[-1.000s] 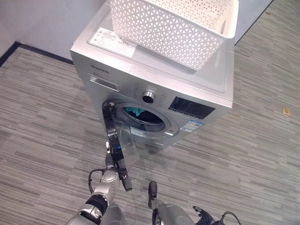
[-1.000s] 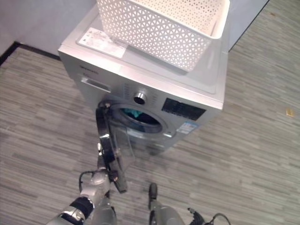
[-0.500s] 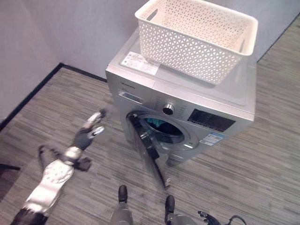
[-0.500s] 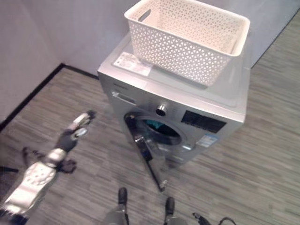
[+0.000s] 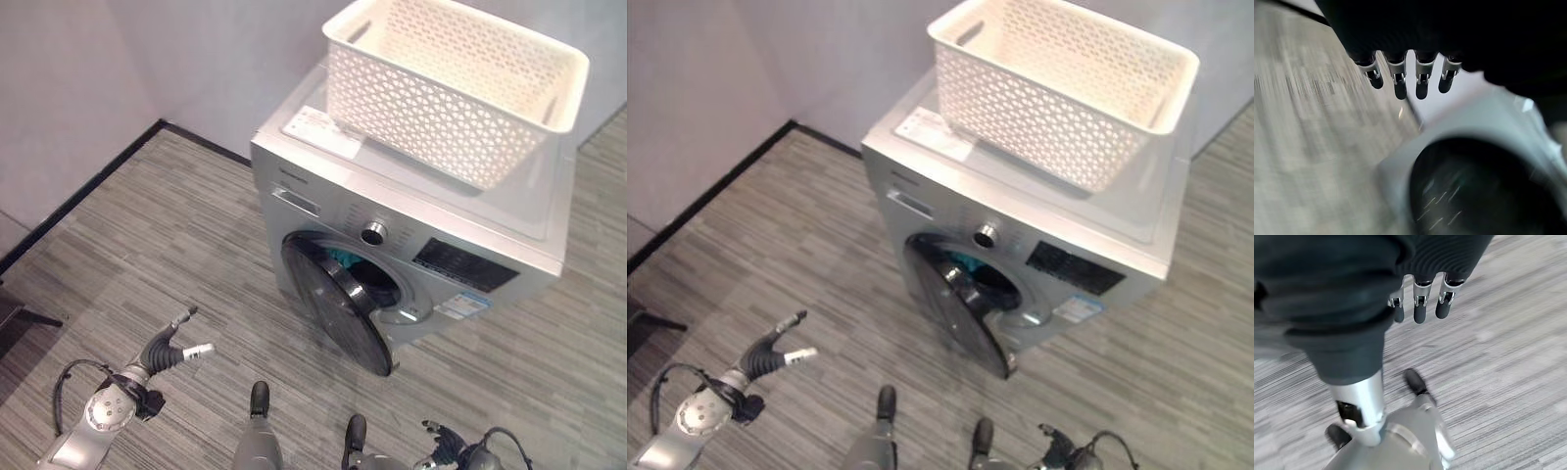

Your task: Grab the laundry basket,head to the washer,open it,put in the laundry and shut it.

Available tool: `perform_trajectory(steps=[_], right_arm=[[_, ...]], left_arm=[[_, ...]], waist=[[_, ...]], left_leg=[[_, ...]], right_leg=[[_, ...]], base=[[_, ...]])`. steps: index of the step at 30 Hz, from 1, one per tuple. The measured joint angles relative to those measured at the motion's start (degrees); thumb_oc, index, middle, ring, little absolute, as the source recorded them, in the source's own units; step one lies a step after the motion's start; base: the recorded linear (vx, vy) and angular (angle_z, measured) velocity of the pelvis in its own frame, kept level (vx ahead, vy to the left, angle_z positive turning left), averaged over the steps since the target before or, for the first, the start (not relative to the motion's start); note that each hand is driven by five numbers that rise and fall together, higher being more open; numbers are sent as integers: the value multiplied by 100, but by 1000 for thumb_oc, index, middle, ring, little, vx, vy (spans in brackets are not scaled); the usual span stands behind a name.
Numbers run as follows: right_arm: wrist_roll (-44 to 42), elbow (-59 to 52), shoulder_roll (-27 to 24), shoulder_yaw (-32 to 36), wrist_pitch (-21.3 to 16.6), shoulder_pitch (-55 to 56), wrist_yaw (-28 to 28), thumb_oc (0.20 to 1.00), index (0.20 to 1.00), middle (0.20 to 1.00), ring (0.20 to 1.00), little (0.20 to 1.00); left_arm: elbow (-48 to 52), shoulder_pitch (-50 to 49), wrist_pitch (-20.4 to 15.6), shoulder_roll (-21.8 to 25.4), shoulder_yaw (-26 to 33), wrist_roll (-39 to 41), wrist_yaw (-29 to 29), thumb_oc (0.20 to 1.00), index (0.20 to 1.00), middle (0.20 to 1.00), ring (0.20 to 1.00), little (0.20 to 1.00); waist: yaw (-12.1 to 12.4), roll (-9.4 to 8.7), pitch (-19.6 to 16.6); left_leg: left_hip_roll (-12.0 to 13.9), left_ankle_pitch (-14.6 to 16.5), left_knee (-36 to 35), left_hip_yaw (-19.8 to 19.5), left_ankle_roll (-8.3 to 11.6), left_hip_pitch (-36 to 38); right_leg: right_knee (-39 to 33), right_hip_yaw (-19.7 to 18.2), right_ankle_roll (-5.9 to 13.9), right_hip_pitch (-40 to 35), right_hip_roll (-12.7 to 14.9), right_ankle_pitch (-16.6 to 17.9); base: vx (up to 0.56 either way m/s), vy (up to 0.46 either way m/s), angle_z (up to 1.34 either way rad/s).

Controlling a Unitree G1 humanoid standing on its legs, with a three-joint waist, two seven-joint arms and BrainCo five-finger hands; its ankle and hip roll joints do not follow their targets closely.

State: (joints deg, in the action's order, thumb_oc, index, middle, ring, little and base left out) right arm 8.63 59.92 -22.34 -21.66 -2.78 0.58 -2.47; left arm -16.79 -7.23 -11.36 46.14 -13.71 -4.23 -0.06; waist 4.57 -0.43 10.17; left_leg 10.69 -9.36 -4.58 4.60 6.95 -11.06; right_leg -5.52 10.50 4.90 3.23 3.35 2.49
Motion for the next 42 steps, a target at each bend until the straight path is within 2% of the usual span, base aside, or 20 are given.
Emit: perform_trajectory(steps=[3,4,5,6,8,9,10,12,14,18,20,22,23,27,29,31,36,39,40,42], right_arm=[[8,222,16,-86,-3,-63,100,1000,1000,1000,1000,1000],[9,215,-9,-146,-8,-90,134,1000,1000,1000,1000,1000],[12,193,-62,-302,-80,-115,197,1000,1000,1000,1000,1000],[17,97,-75,-387,-141,-268,262,1000,1000,1000,1000,1000],[19,98,-119,-551,-204,-353,351,1000,1000,1000,1000,1000],[17,86,-122,-616,-208,-438,370,1000,1000,1000,1000,1000],[11,-31,-135,-733,-218,-609,393,1000,1000,1000,1000,1000],[1,-225,-140,-760,-319,-740,473,1000,1000,1000,1000,1000],[-29,-569,-262,-764,-344,-703,500,1000,1000,1000,1000,1000],[-125,-998,-379,-754,-374,-655,551,1000,1000,1000,1000,1000],[-123,-1409,-383,-758,-395,-649,580,1000,1000,1000,1000,1000],[-134,-1434,-361,-732,-415,-596,606,1000,1000,1000,1000,1000],[-157,-1393,-352,-712,-421,-507,607,1000,1000,1000,1000,1000],[-226,-1002,-84,-889,-365,-486,613,1000,1000,1000,1000,1000],[-226,-812,68,-937,-352,-564,636,1000,1000,1000,1000,1000],[-229,-523,217,-941,-278,-700,641,1000,1000,1000,1000,1000],[-336,-536,283,-859,-242,-773,746,1000,1000,1000,1000,1000],[-331,-449,319,-663,-208,-724,763,1000,1000,1000,1000,1000],[-325,-399,387,-575,-206,-690,763,1000,1000,1000,1000,1000],[-321,-250,443,-400,-206,-560,749,1000,1000,1000,1000,1000]], left_arm=[[-731,1225,13,80,-1451,-1114,116,1000,1000,1000,1000,1000],[-889,1551,-30,52,-1810,-1494,135,1000,1000,1000,1000,1000],[-1328,2310,-36,38,-2720,-1950,217,1000,1000,1000,1000,1000],[-1755,3183,-104,-176,-3323,-2628,225,1000,1000,1000,1000,1000],[-2605,4409,-82,-709,-4386,-3229,390,1000,1000,1000,1000,1000],[-2964,4783,-84,-940,-4703,-3452,422,1000,1000,1000,1000,1000],[-3553,5167,-88,-1258,-4842,-3772,554,1000,1000,1000,1000,1000],[-4243,5490,-18,-1561,-4768,-4004,678,1000,1000,1000,1000,1000],[-4571,5467,13,-1512,-4693,-4126,802,1000,1000,1000,1000,1000],[-4947,5566,227,-1184,-3810,-4039,905,1000,1000,1000,1000,1000],[-5497,5817,499,-631,-3336,-3620,999,1000,1000,1000,1000,1000],[-5731,5953,563,-393,-2789,-3188,1006,1000,1000,1000,1000,1000],[-5846,6091,777,-265,-2615,-2691,1104,1000,1000,1000,1000,1000],[-5834,6314,870,-367,-2561,-1349,1293,1000,1000,1000,1000,1000],[-5807,6492,944,-525,-2298,-394,1342,1000,1000,1000,1000,1000],[-5615,6633,947,-676,-1652,678,1526,1000,1000,1000,1000,1000],[-4607,6322,858,-869,-1337,2034,1817,1000,1000,1000,1000,1000],[-2827,4670,201,-1104,-578,2517,1846,1000,1000,1000,1000,1000],[-2156,3789,-173,-1330,-267,2702,1685,1000,1000,1000,1000,1000],[-1830,2880,-458,-1937,-74,2907,1387,1000,1000,1000,1000,1000]], waist=[[-25,-2,35],[-170,-37,64],[-277,-49,71],[-488,-137,144],[-655,-196,232],[-786,-233,253],[-1000,-372,325],[-1218,-505,408],[-1435,-571,440],[-1495,-759,519],[-1596,-1061,556],[-1638,-1205,552],[-1612,-1248,541],[-1470,-1308,542],[-1431,-1314,540],[-1357,-1306,546],[-1244,-1253,567],[-1148,-1058,624],[-1103,-945,636],[-1028,-774,595]], left_leg=[[10,-19,-36,68,4,-6],[9,-23,-40,94,9,-12],[3,-28,-50,96,16,-42],[31,-35,-60,214,35,-115],[32,-74,-56,252,16,-243],[32,-88,-56,280,1,-308],[53,-84,-57,468,-7,-314],[85,-83,-62,618,-11,-345],[148,-71,-64,730,-6,-388],[291,-38,-67,856,38,-398],[374,-32,-67,1003,62,-417],[397,-29,-67,1036,77,-446],[408,-50,-66,1002,100,-586],[340,-80,-66,939,102,-743],[288,-86,-66,862,91,-791],[240,-105,-66,790,62,-849],[35,-103,-65,688,-45,-795],[-57,-49,-69,716,-108,-549],[-72,-8,-69,716,-109,-368],[-87,99,-71,748,-104,-56]], right_leg=[[1,-59,0,64,-2,31],[-1,-91,1,108,-1,55],[0,-98,6,151,4,58],[-1,-214,17,277,-2,110],[2,-253,20,435,0,163],[2,-286,16,513,-1,195],[2,-451,20,646,-6,248],[50,-577,-19,770,-24,330],[52,-703,-42,885,-83,392],[52,-852,-41,1009,-241,433],[52,-986,-81,1129,-322,475],[50,-1018,-78,1184,-345,472],[49,-981,-99,1295,-342,488],[49,-960,-96,1408,-269,500],[49,-893,-70,1407,-213,482],[49,-811,-62,1413,-164,478],[51,-655,21,1268,36,434],[51,-655,81,1039,133,402],[51,-649,107,850,149,375],[25,-677,152,556,178,291]], base=[[-33,58,-10],[-43,37,-8],[-92,55,-27],[-82,65,-29],[-78,60,-22],[-76,53,-36],[-49,50,-54],[-47,31,-49],[-31,27,-30],[-23,28,-26],[-4,16,-36],[0,3,-9],[-8,11,6],[13,25,12],[17,32,18],[11,21,22],[5,32,18],[58,34,3],[85,12,-3],[80,2,0]])
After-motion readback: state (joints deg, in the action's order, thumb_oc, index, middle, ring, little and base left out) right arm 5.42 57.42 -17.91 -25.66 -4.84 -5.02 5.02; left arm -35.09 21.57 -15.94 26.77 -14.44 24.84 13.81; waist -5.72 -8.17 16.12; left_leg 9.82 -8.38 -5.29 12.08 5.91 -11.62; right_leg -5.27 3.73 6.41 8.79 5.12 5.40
